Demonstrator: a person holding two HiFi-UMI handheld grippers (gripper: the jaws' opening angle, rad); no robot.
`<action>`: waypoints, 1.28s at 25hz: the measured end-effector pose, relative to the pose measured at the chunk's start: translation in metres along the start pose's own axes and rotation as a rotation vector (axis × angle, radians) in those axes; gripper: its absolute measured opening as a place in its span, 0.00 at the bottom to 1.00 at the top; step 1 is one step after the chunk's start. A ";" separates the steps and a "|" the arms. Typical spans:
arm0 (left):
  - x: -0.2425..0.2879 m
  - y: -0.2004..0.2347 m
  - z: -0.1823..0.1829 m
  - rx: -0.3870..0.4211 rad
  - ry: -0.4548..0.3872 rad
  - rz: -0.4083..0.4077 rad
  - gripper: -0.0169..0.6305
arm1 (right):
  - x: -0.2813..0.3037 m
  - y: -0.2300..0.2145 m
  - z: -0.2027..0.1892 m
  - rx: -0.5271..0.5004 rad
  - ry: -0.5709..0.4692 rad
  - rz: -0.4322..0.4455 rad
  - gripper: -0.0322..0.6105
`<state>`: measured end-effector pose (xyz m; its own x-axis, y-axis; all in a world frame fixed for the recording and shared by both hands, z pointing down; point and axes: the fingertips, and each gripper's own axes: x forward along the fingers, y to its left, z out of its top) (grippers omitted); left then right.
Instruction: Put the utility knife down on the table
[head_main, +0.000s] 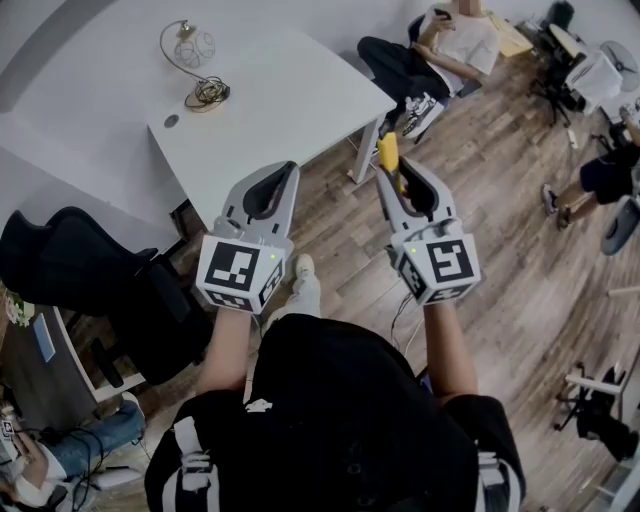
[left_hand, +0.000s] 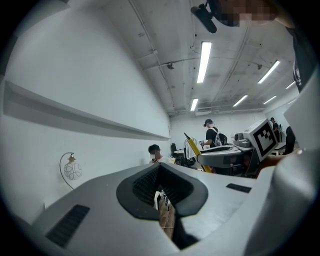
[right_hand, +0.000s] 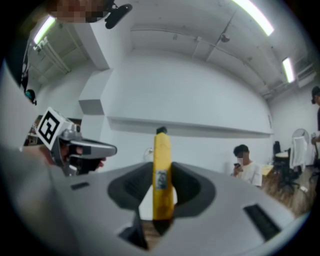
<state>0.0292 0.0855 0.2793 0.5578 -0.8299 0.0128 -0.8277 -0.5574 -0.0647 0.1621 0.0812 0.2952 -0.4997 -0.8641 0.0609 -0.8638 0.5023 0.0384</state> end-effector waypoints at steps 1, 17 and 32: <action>0.006 0.006 -0.001 -0.001 0.001 -0.001 0.05 | 0.007 -0.003 -0.002 0.002 0.025 -0.006 0.27; 0.095 0.115 -0.004 -0.032 0.019 -0.022 0.05 | 0.144 -0.033 0.010 0.002 0.047 -0.008 0.27; 0.154 0.210 -0.021 -0.079 0.013 -0.067 0.05 | 0.256 -0.035 0.008 -0.018 0.079 -0.023 0.27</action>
<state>-0.0604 -0.1597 0.2889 0.6118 -0.7905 0.0274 -0.7910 -0.6117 0.0152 0.0638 -0.1577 0.3013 -0.4724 -0.8705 0.1380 -0.8734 0.4834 0.0590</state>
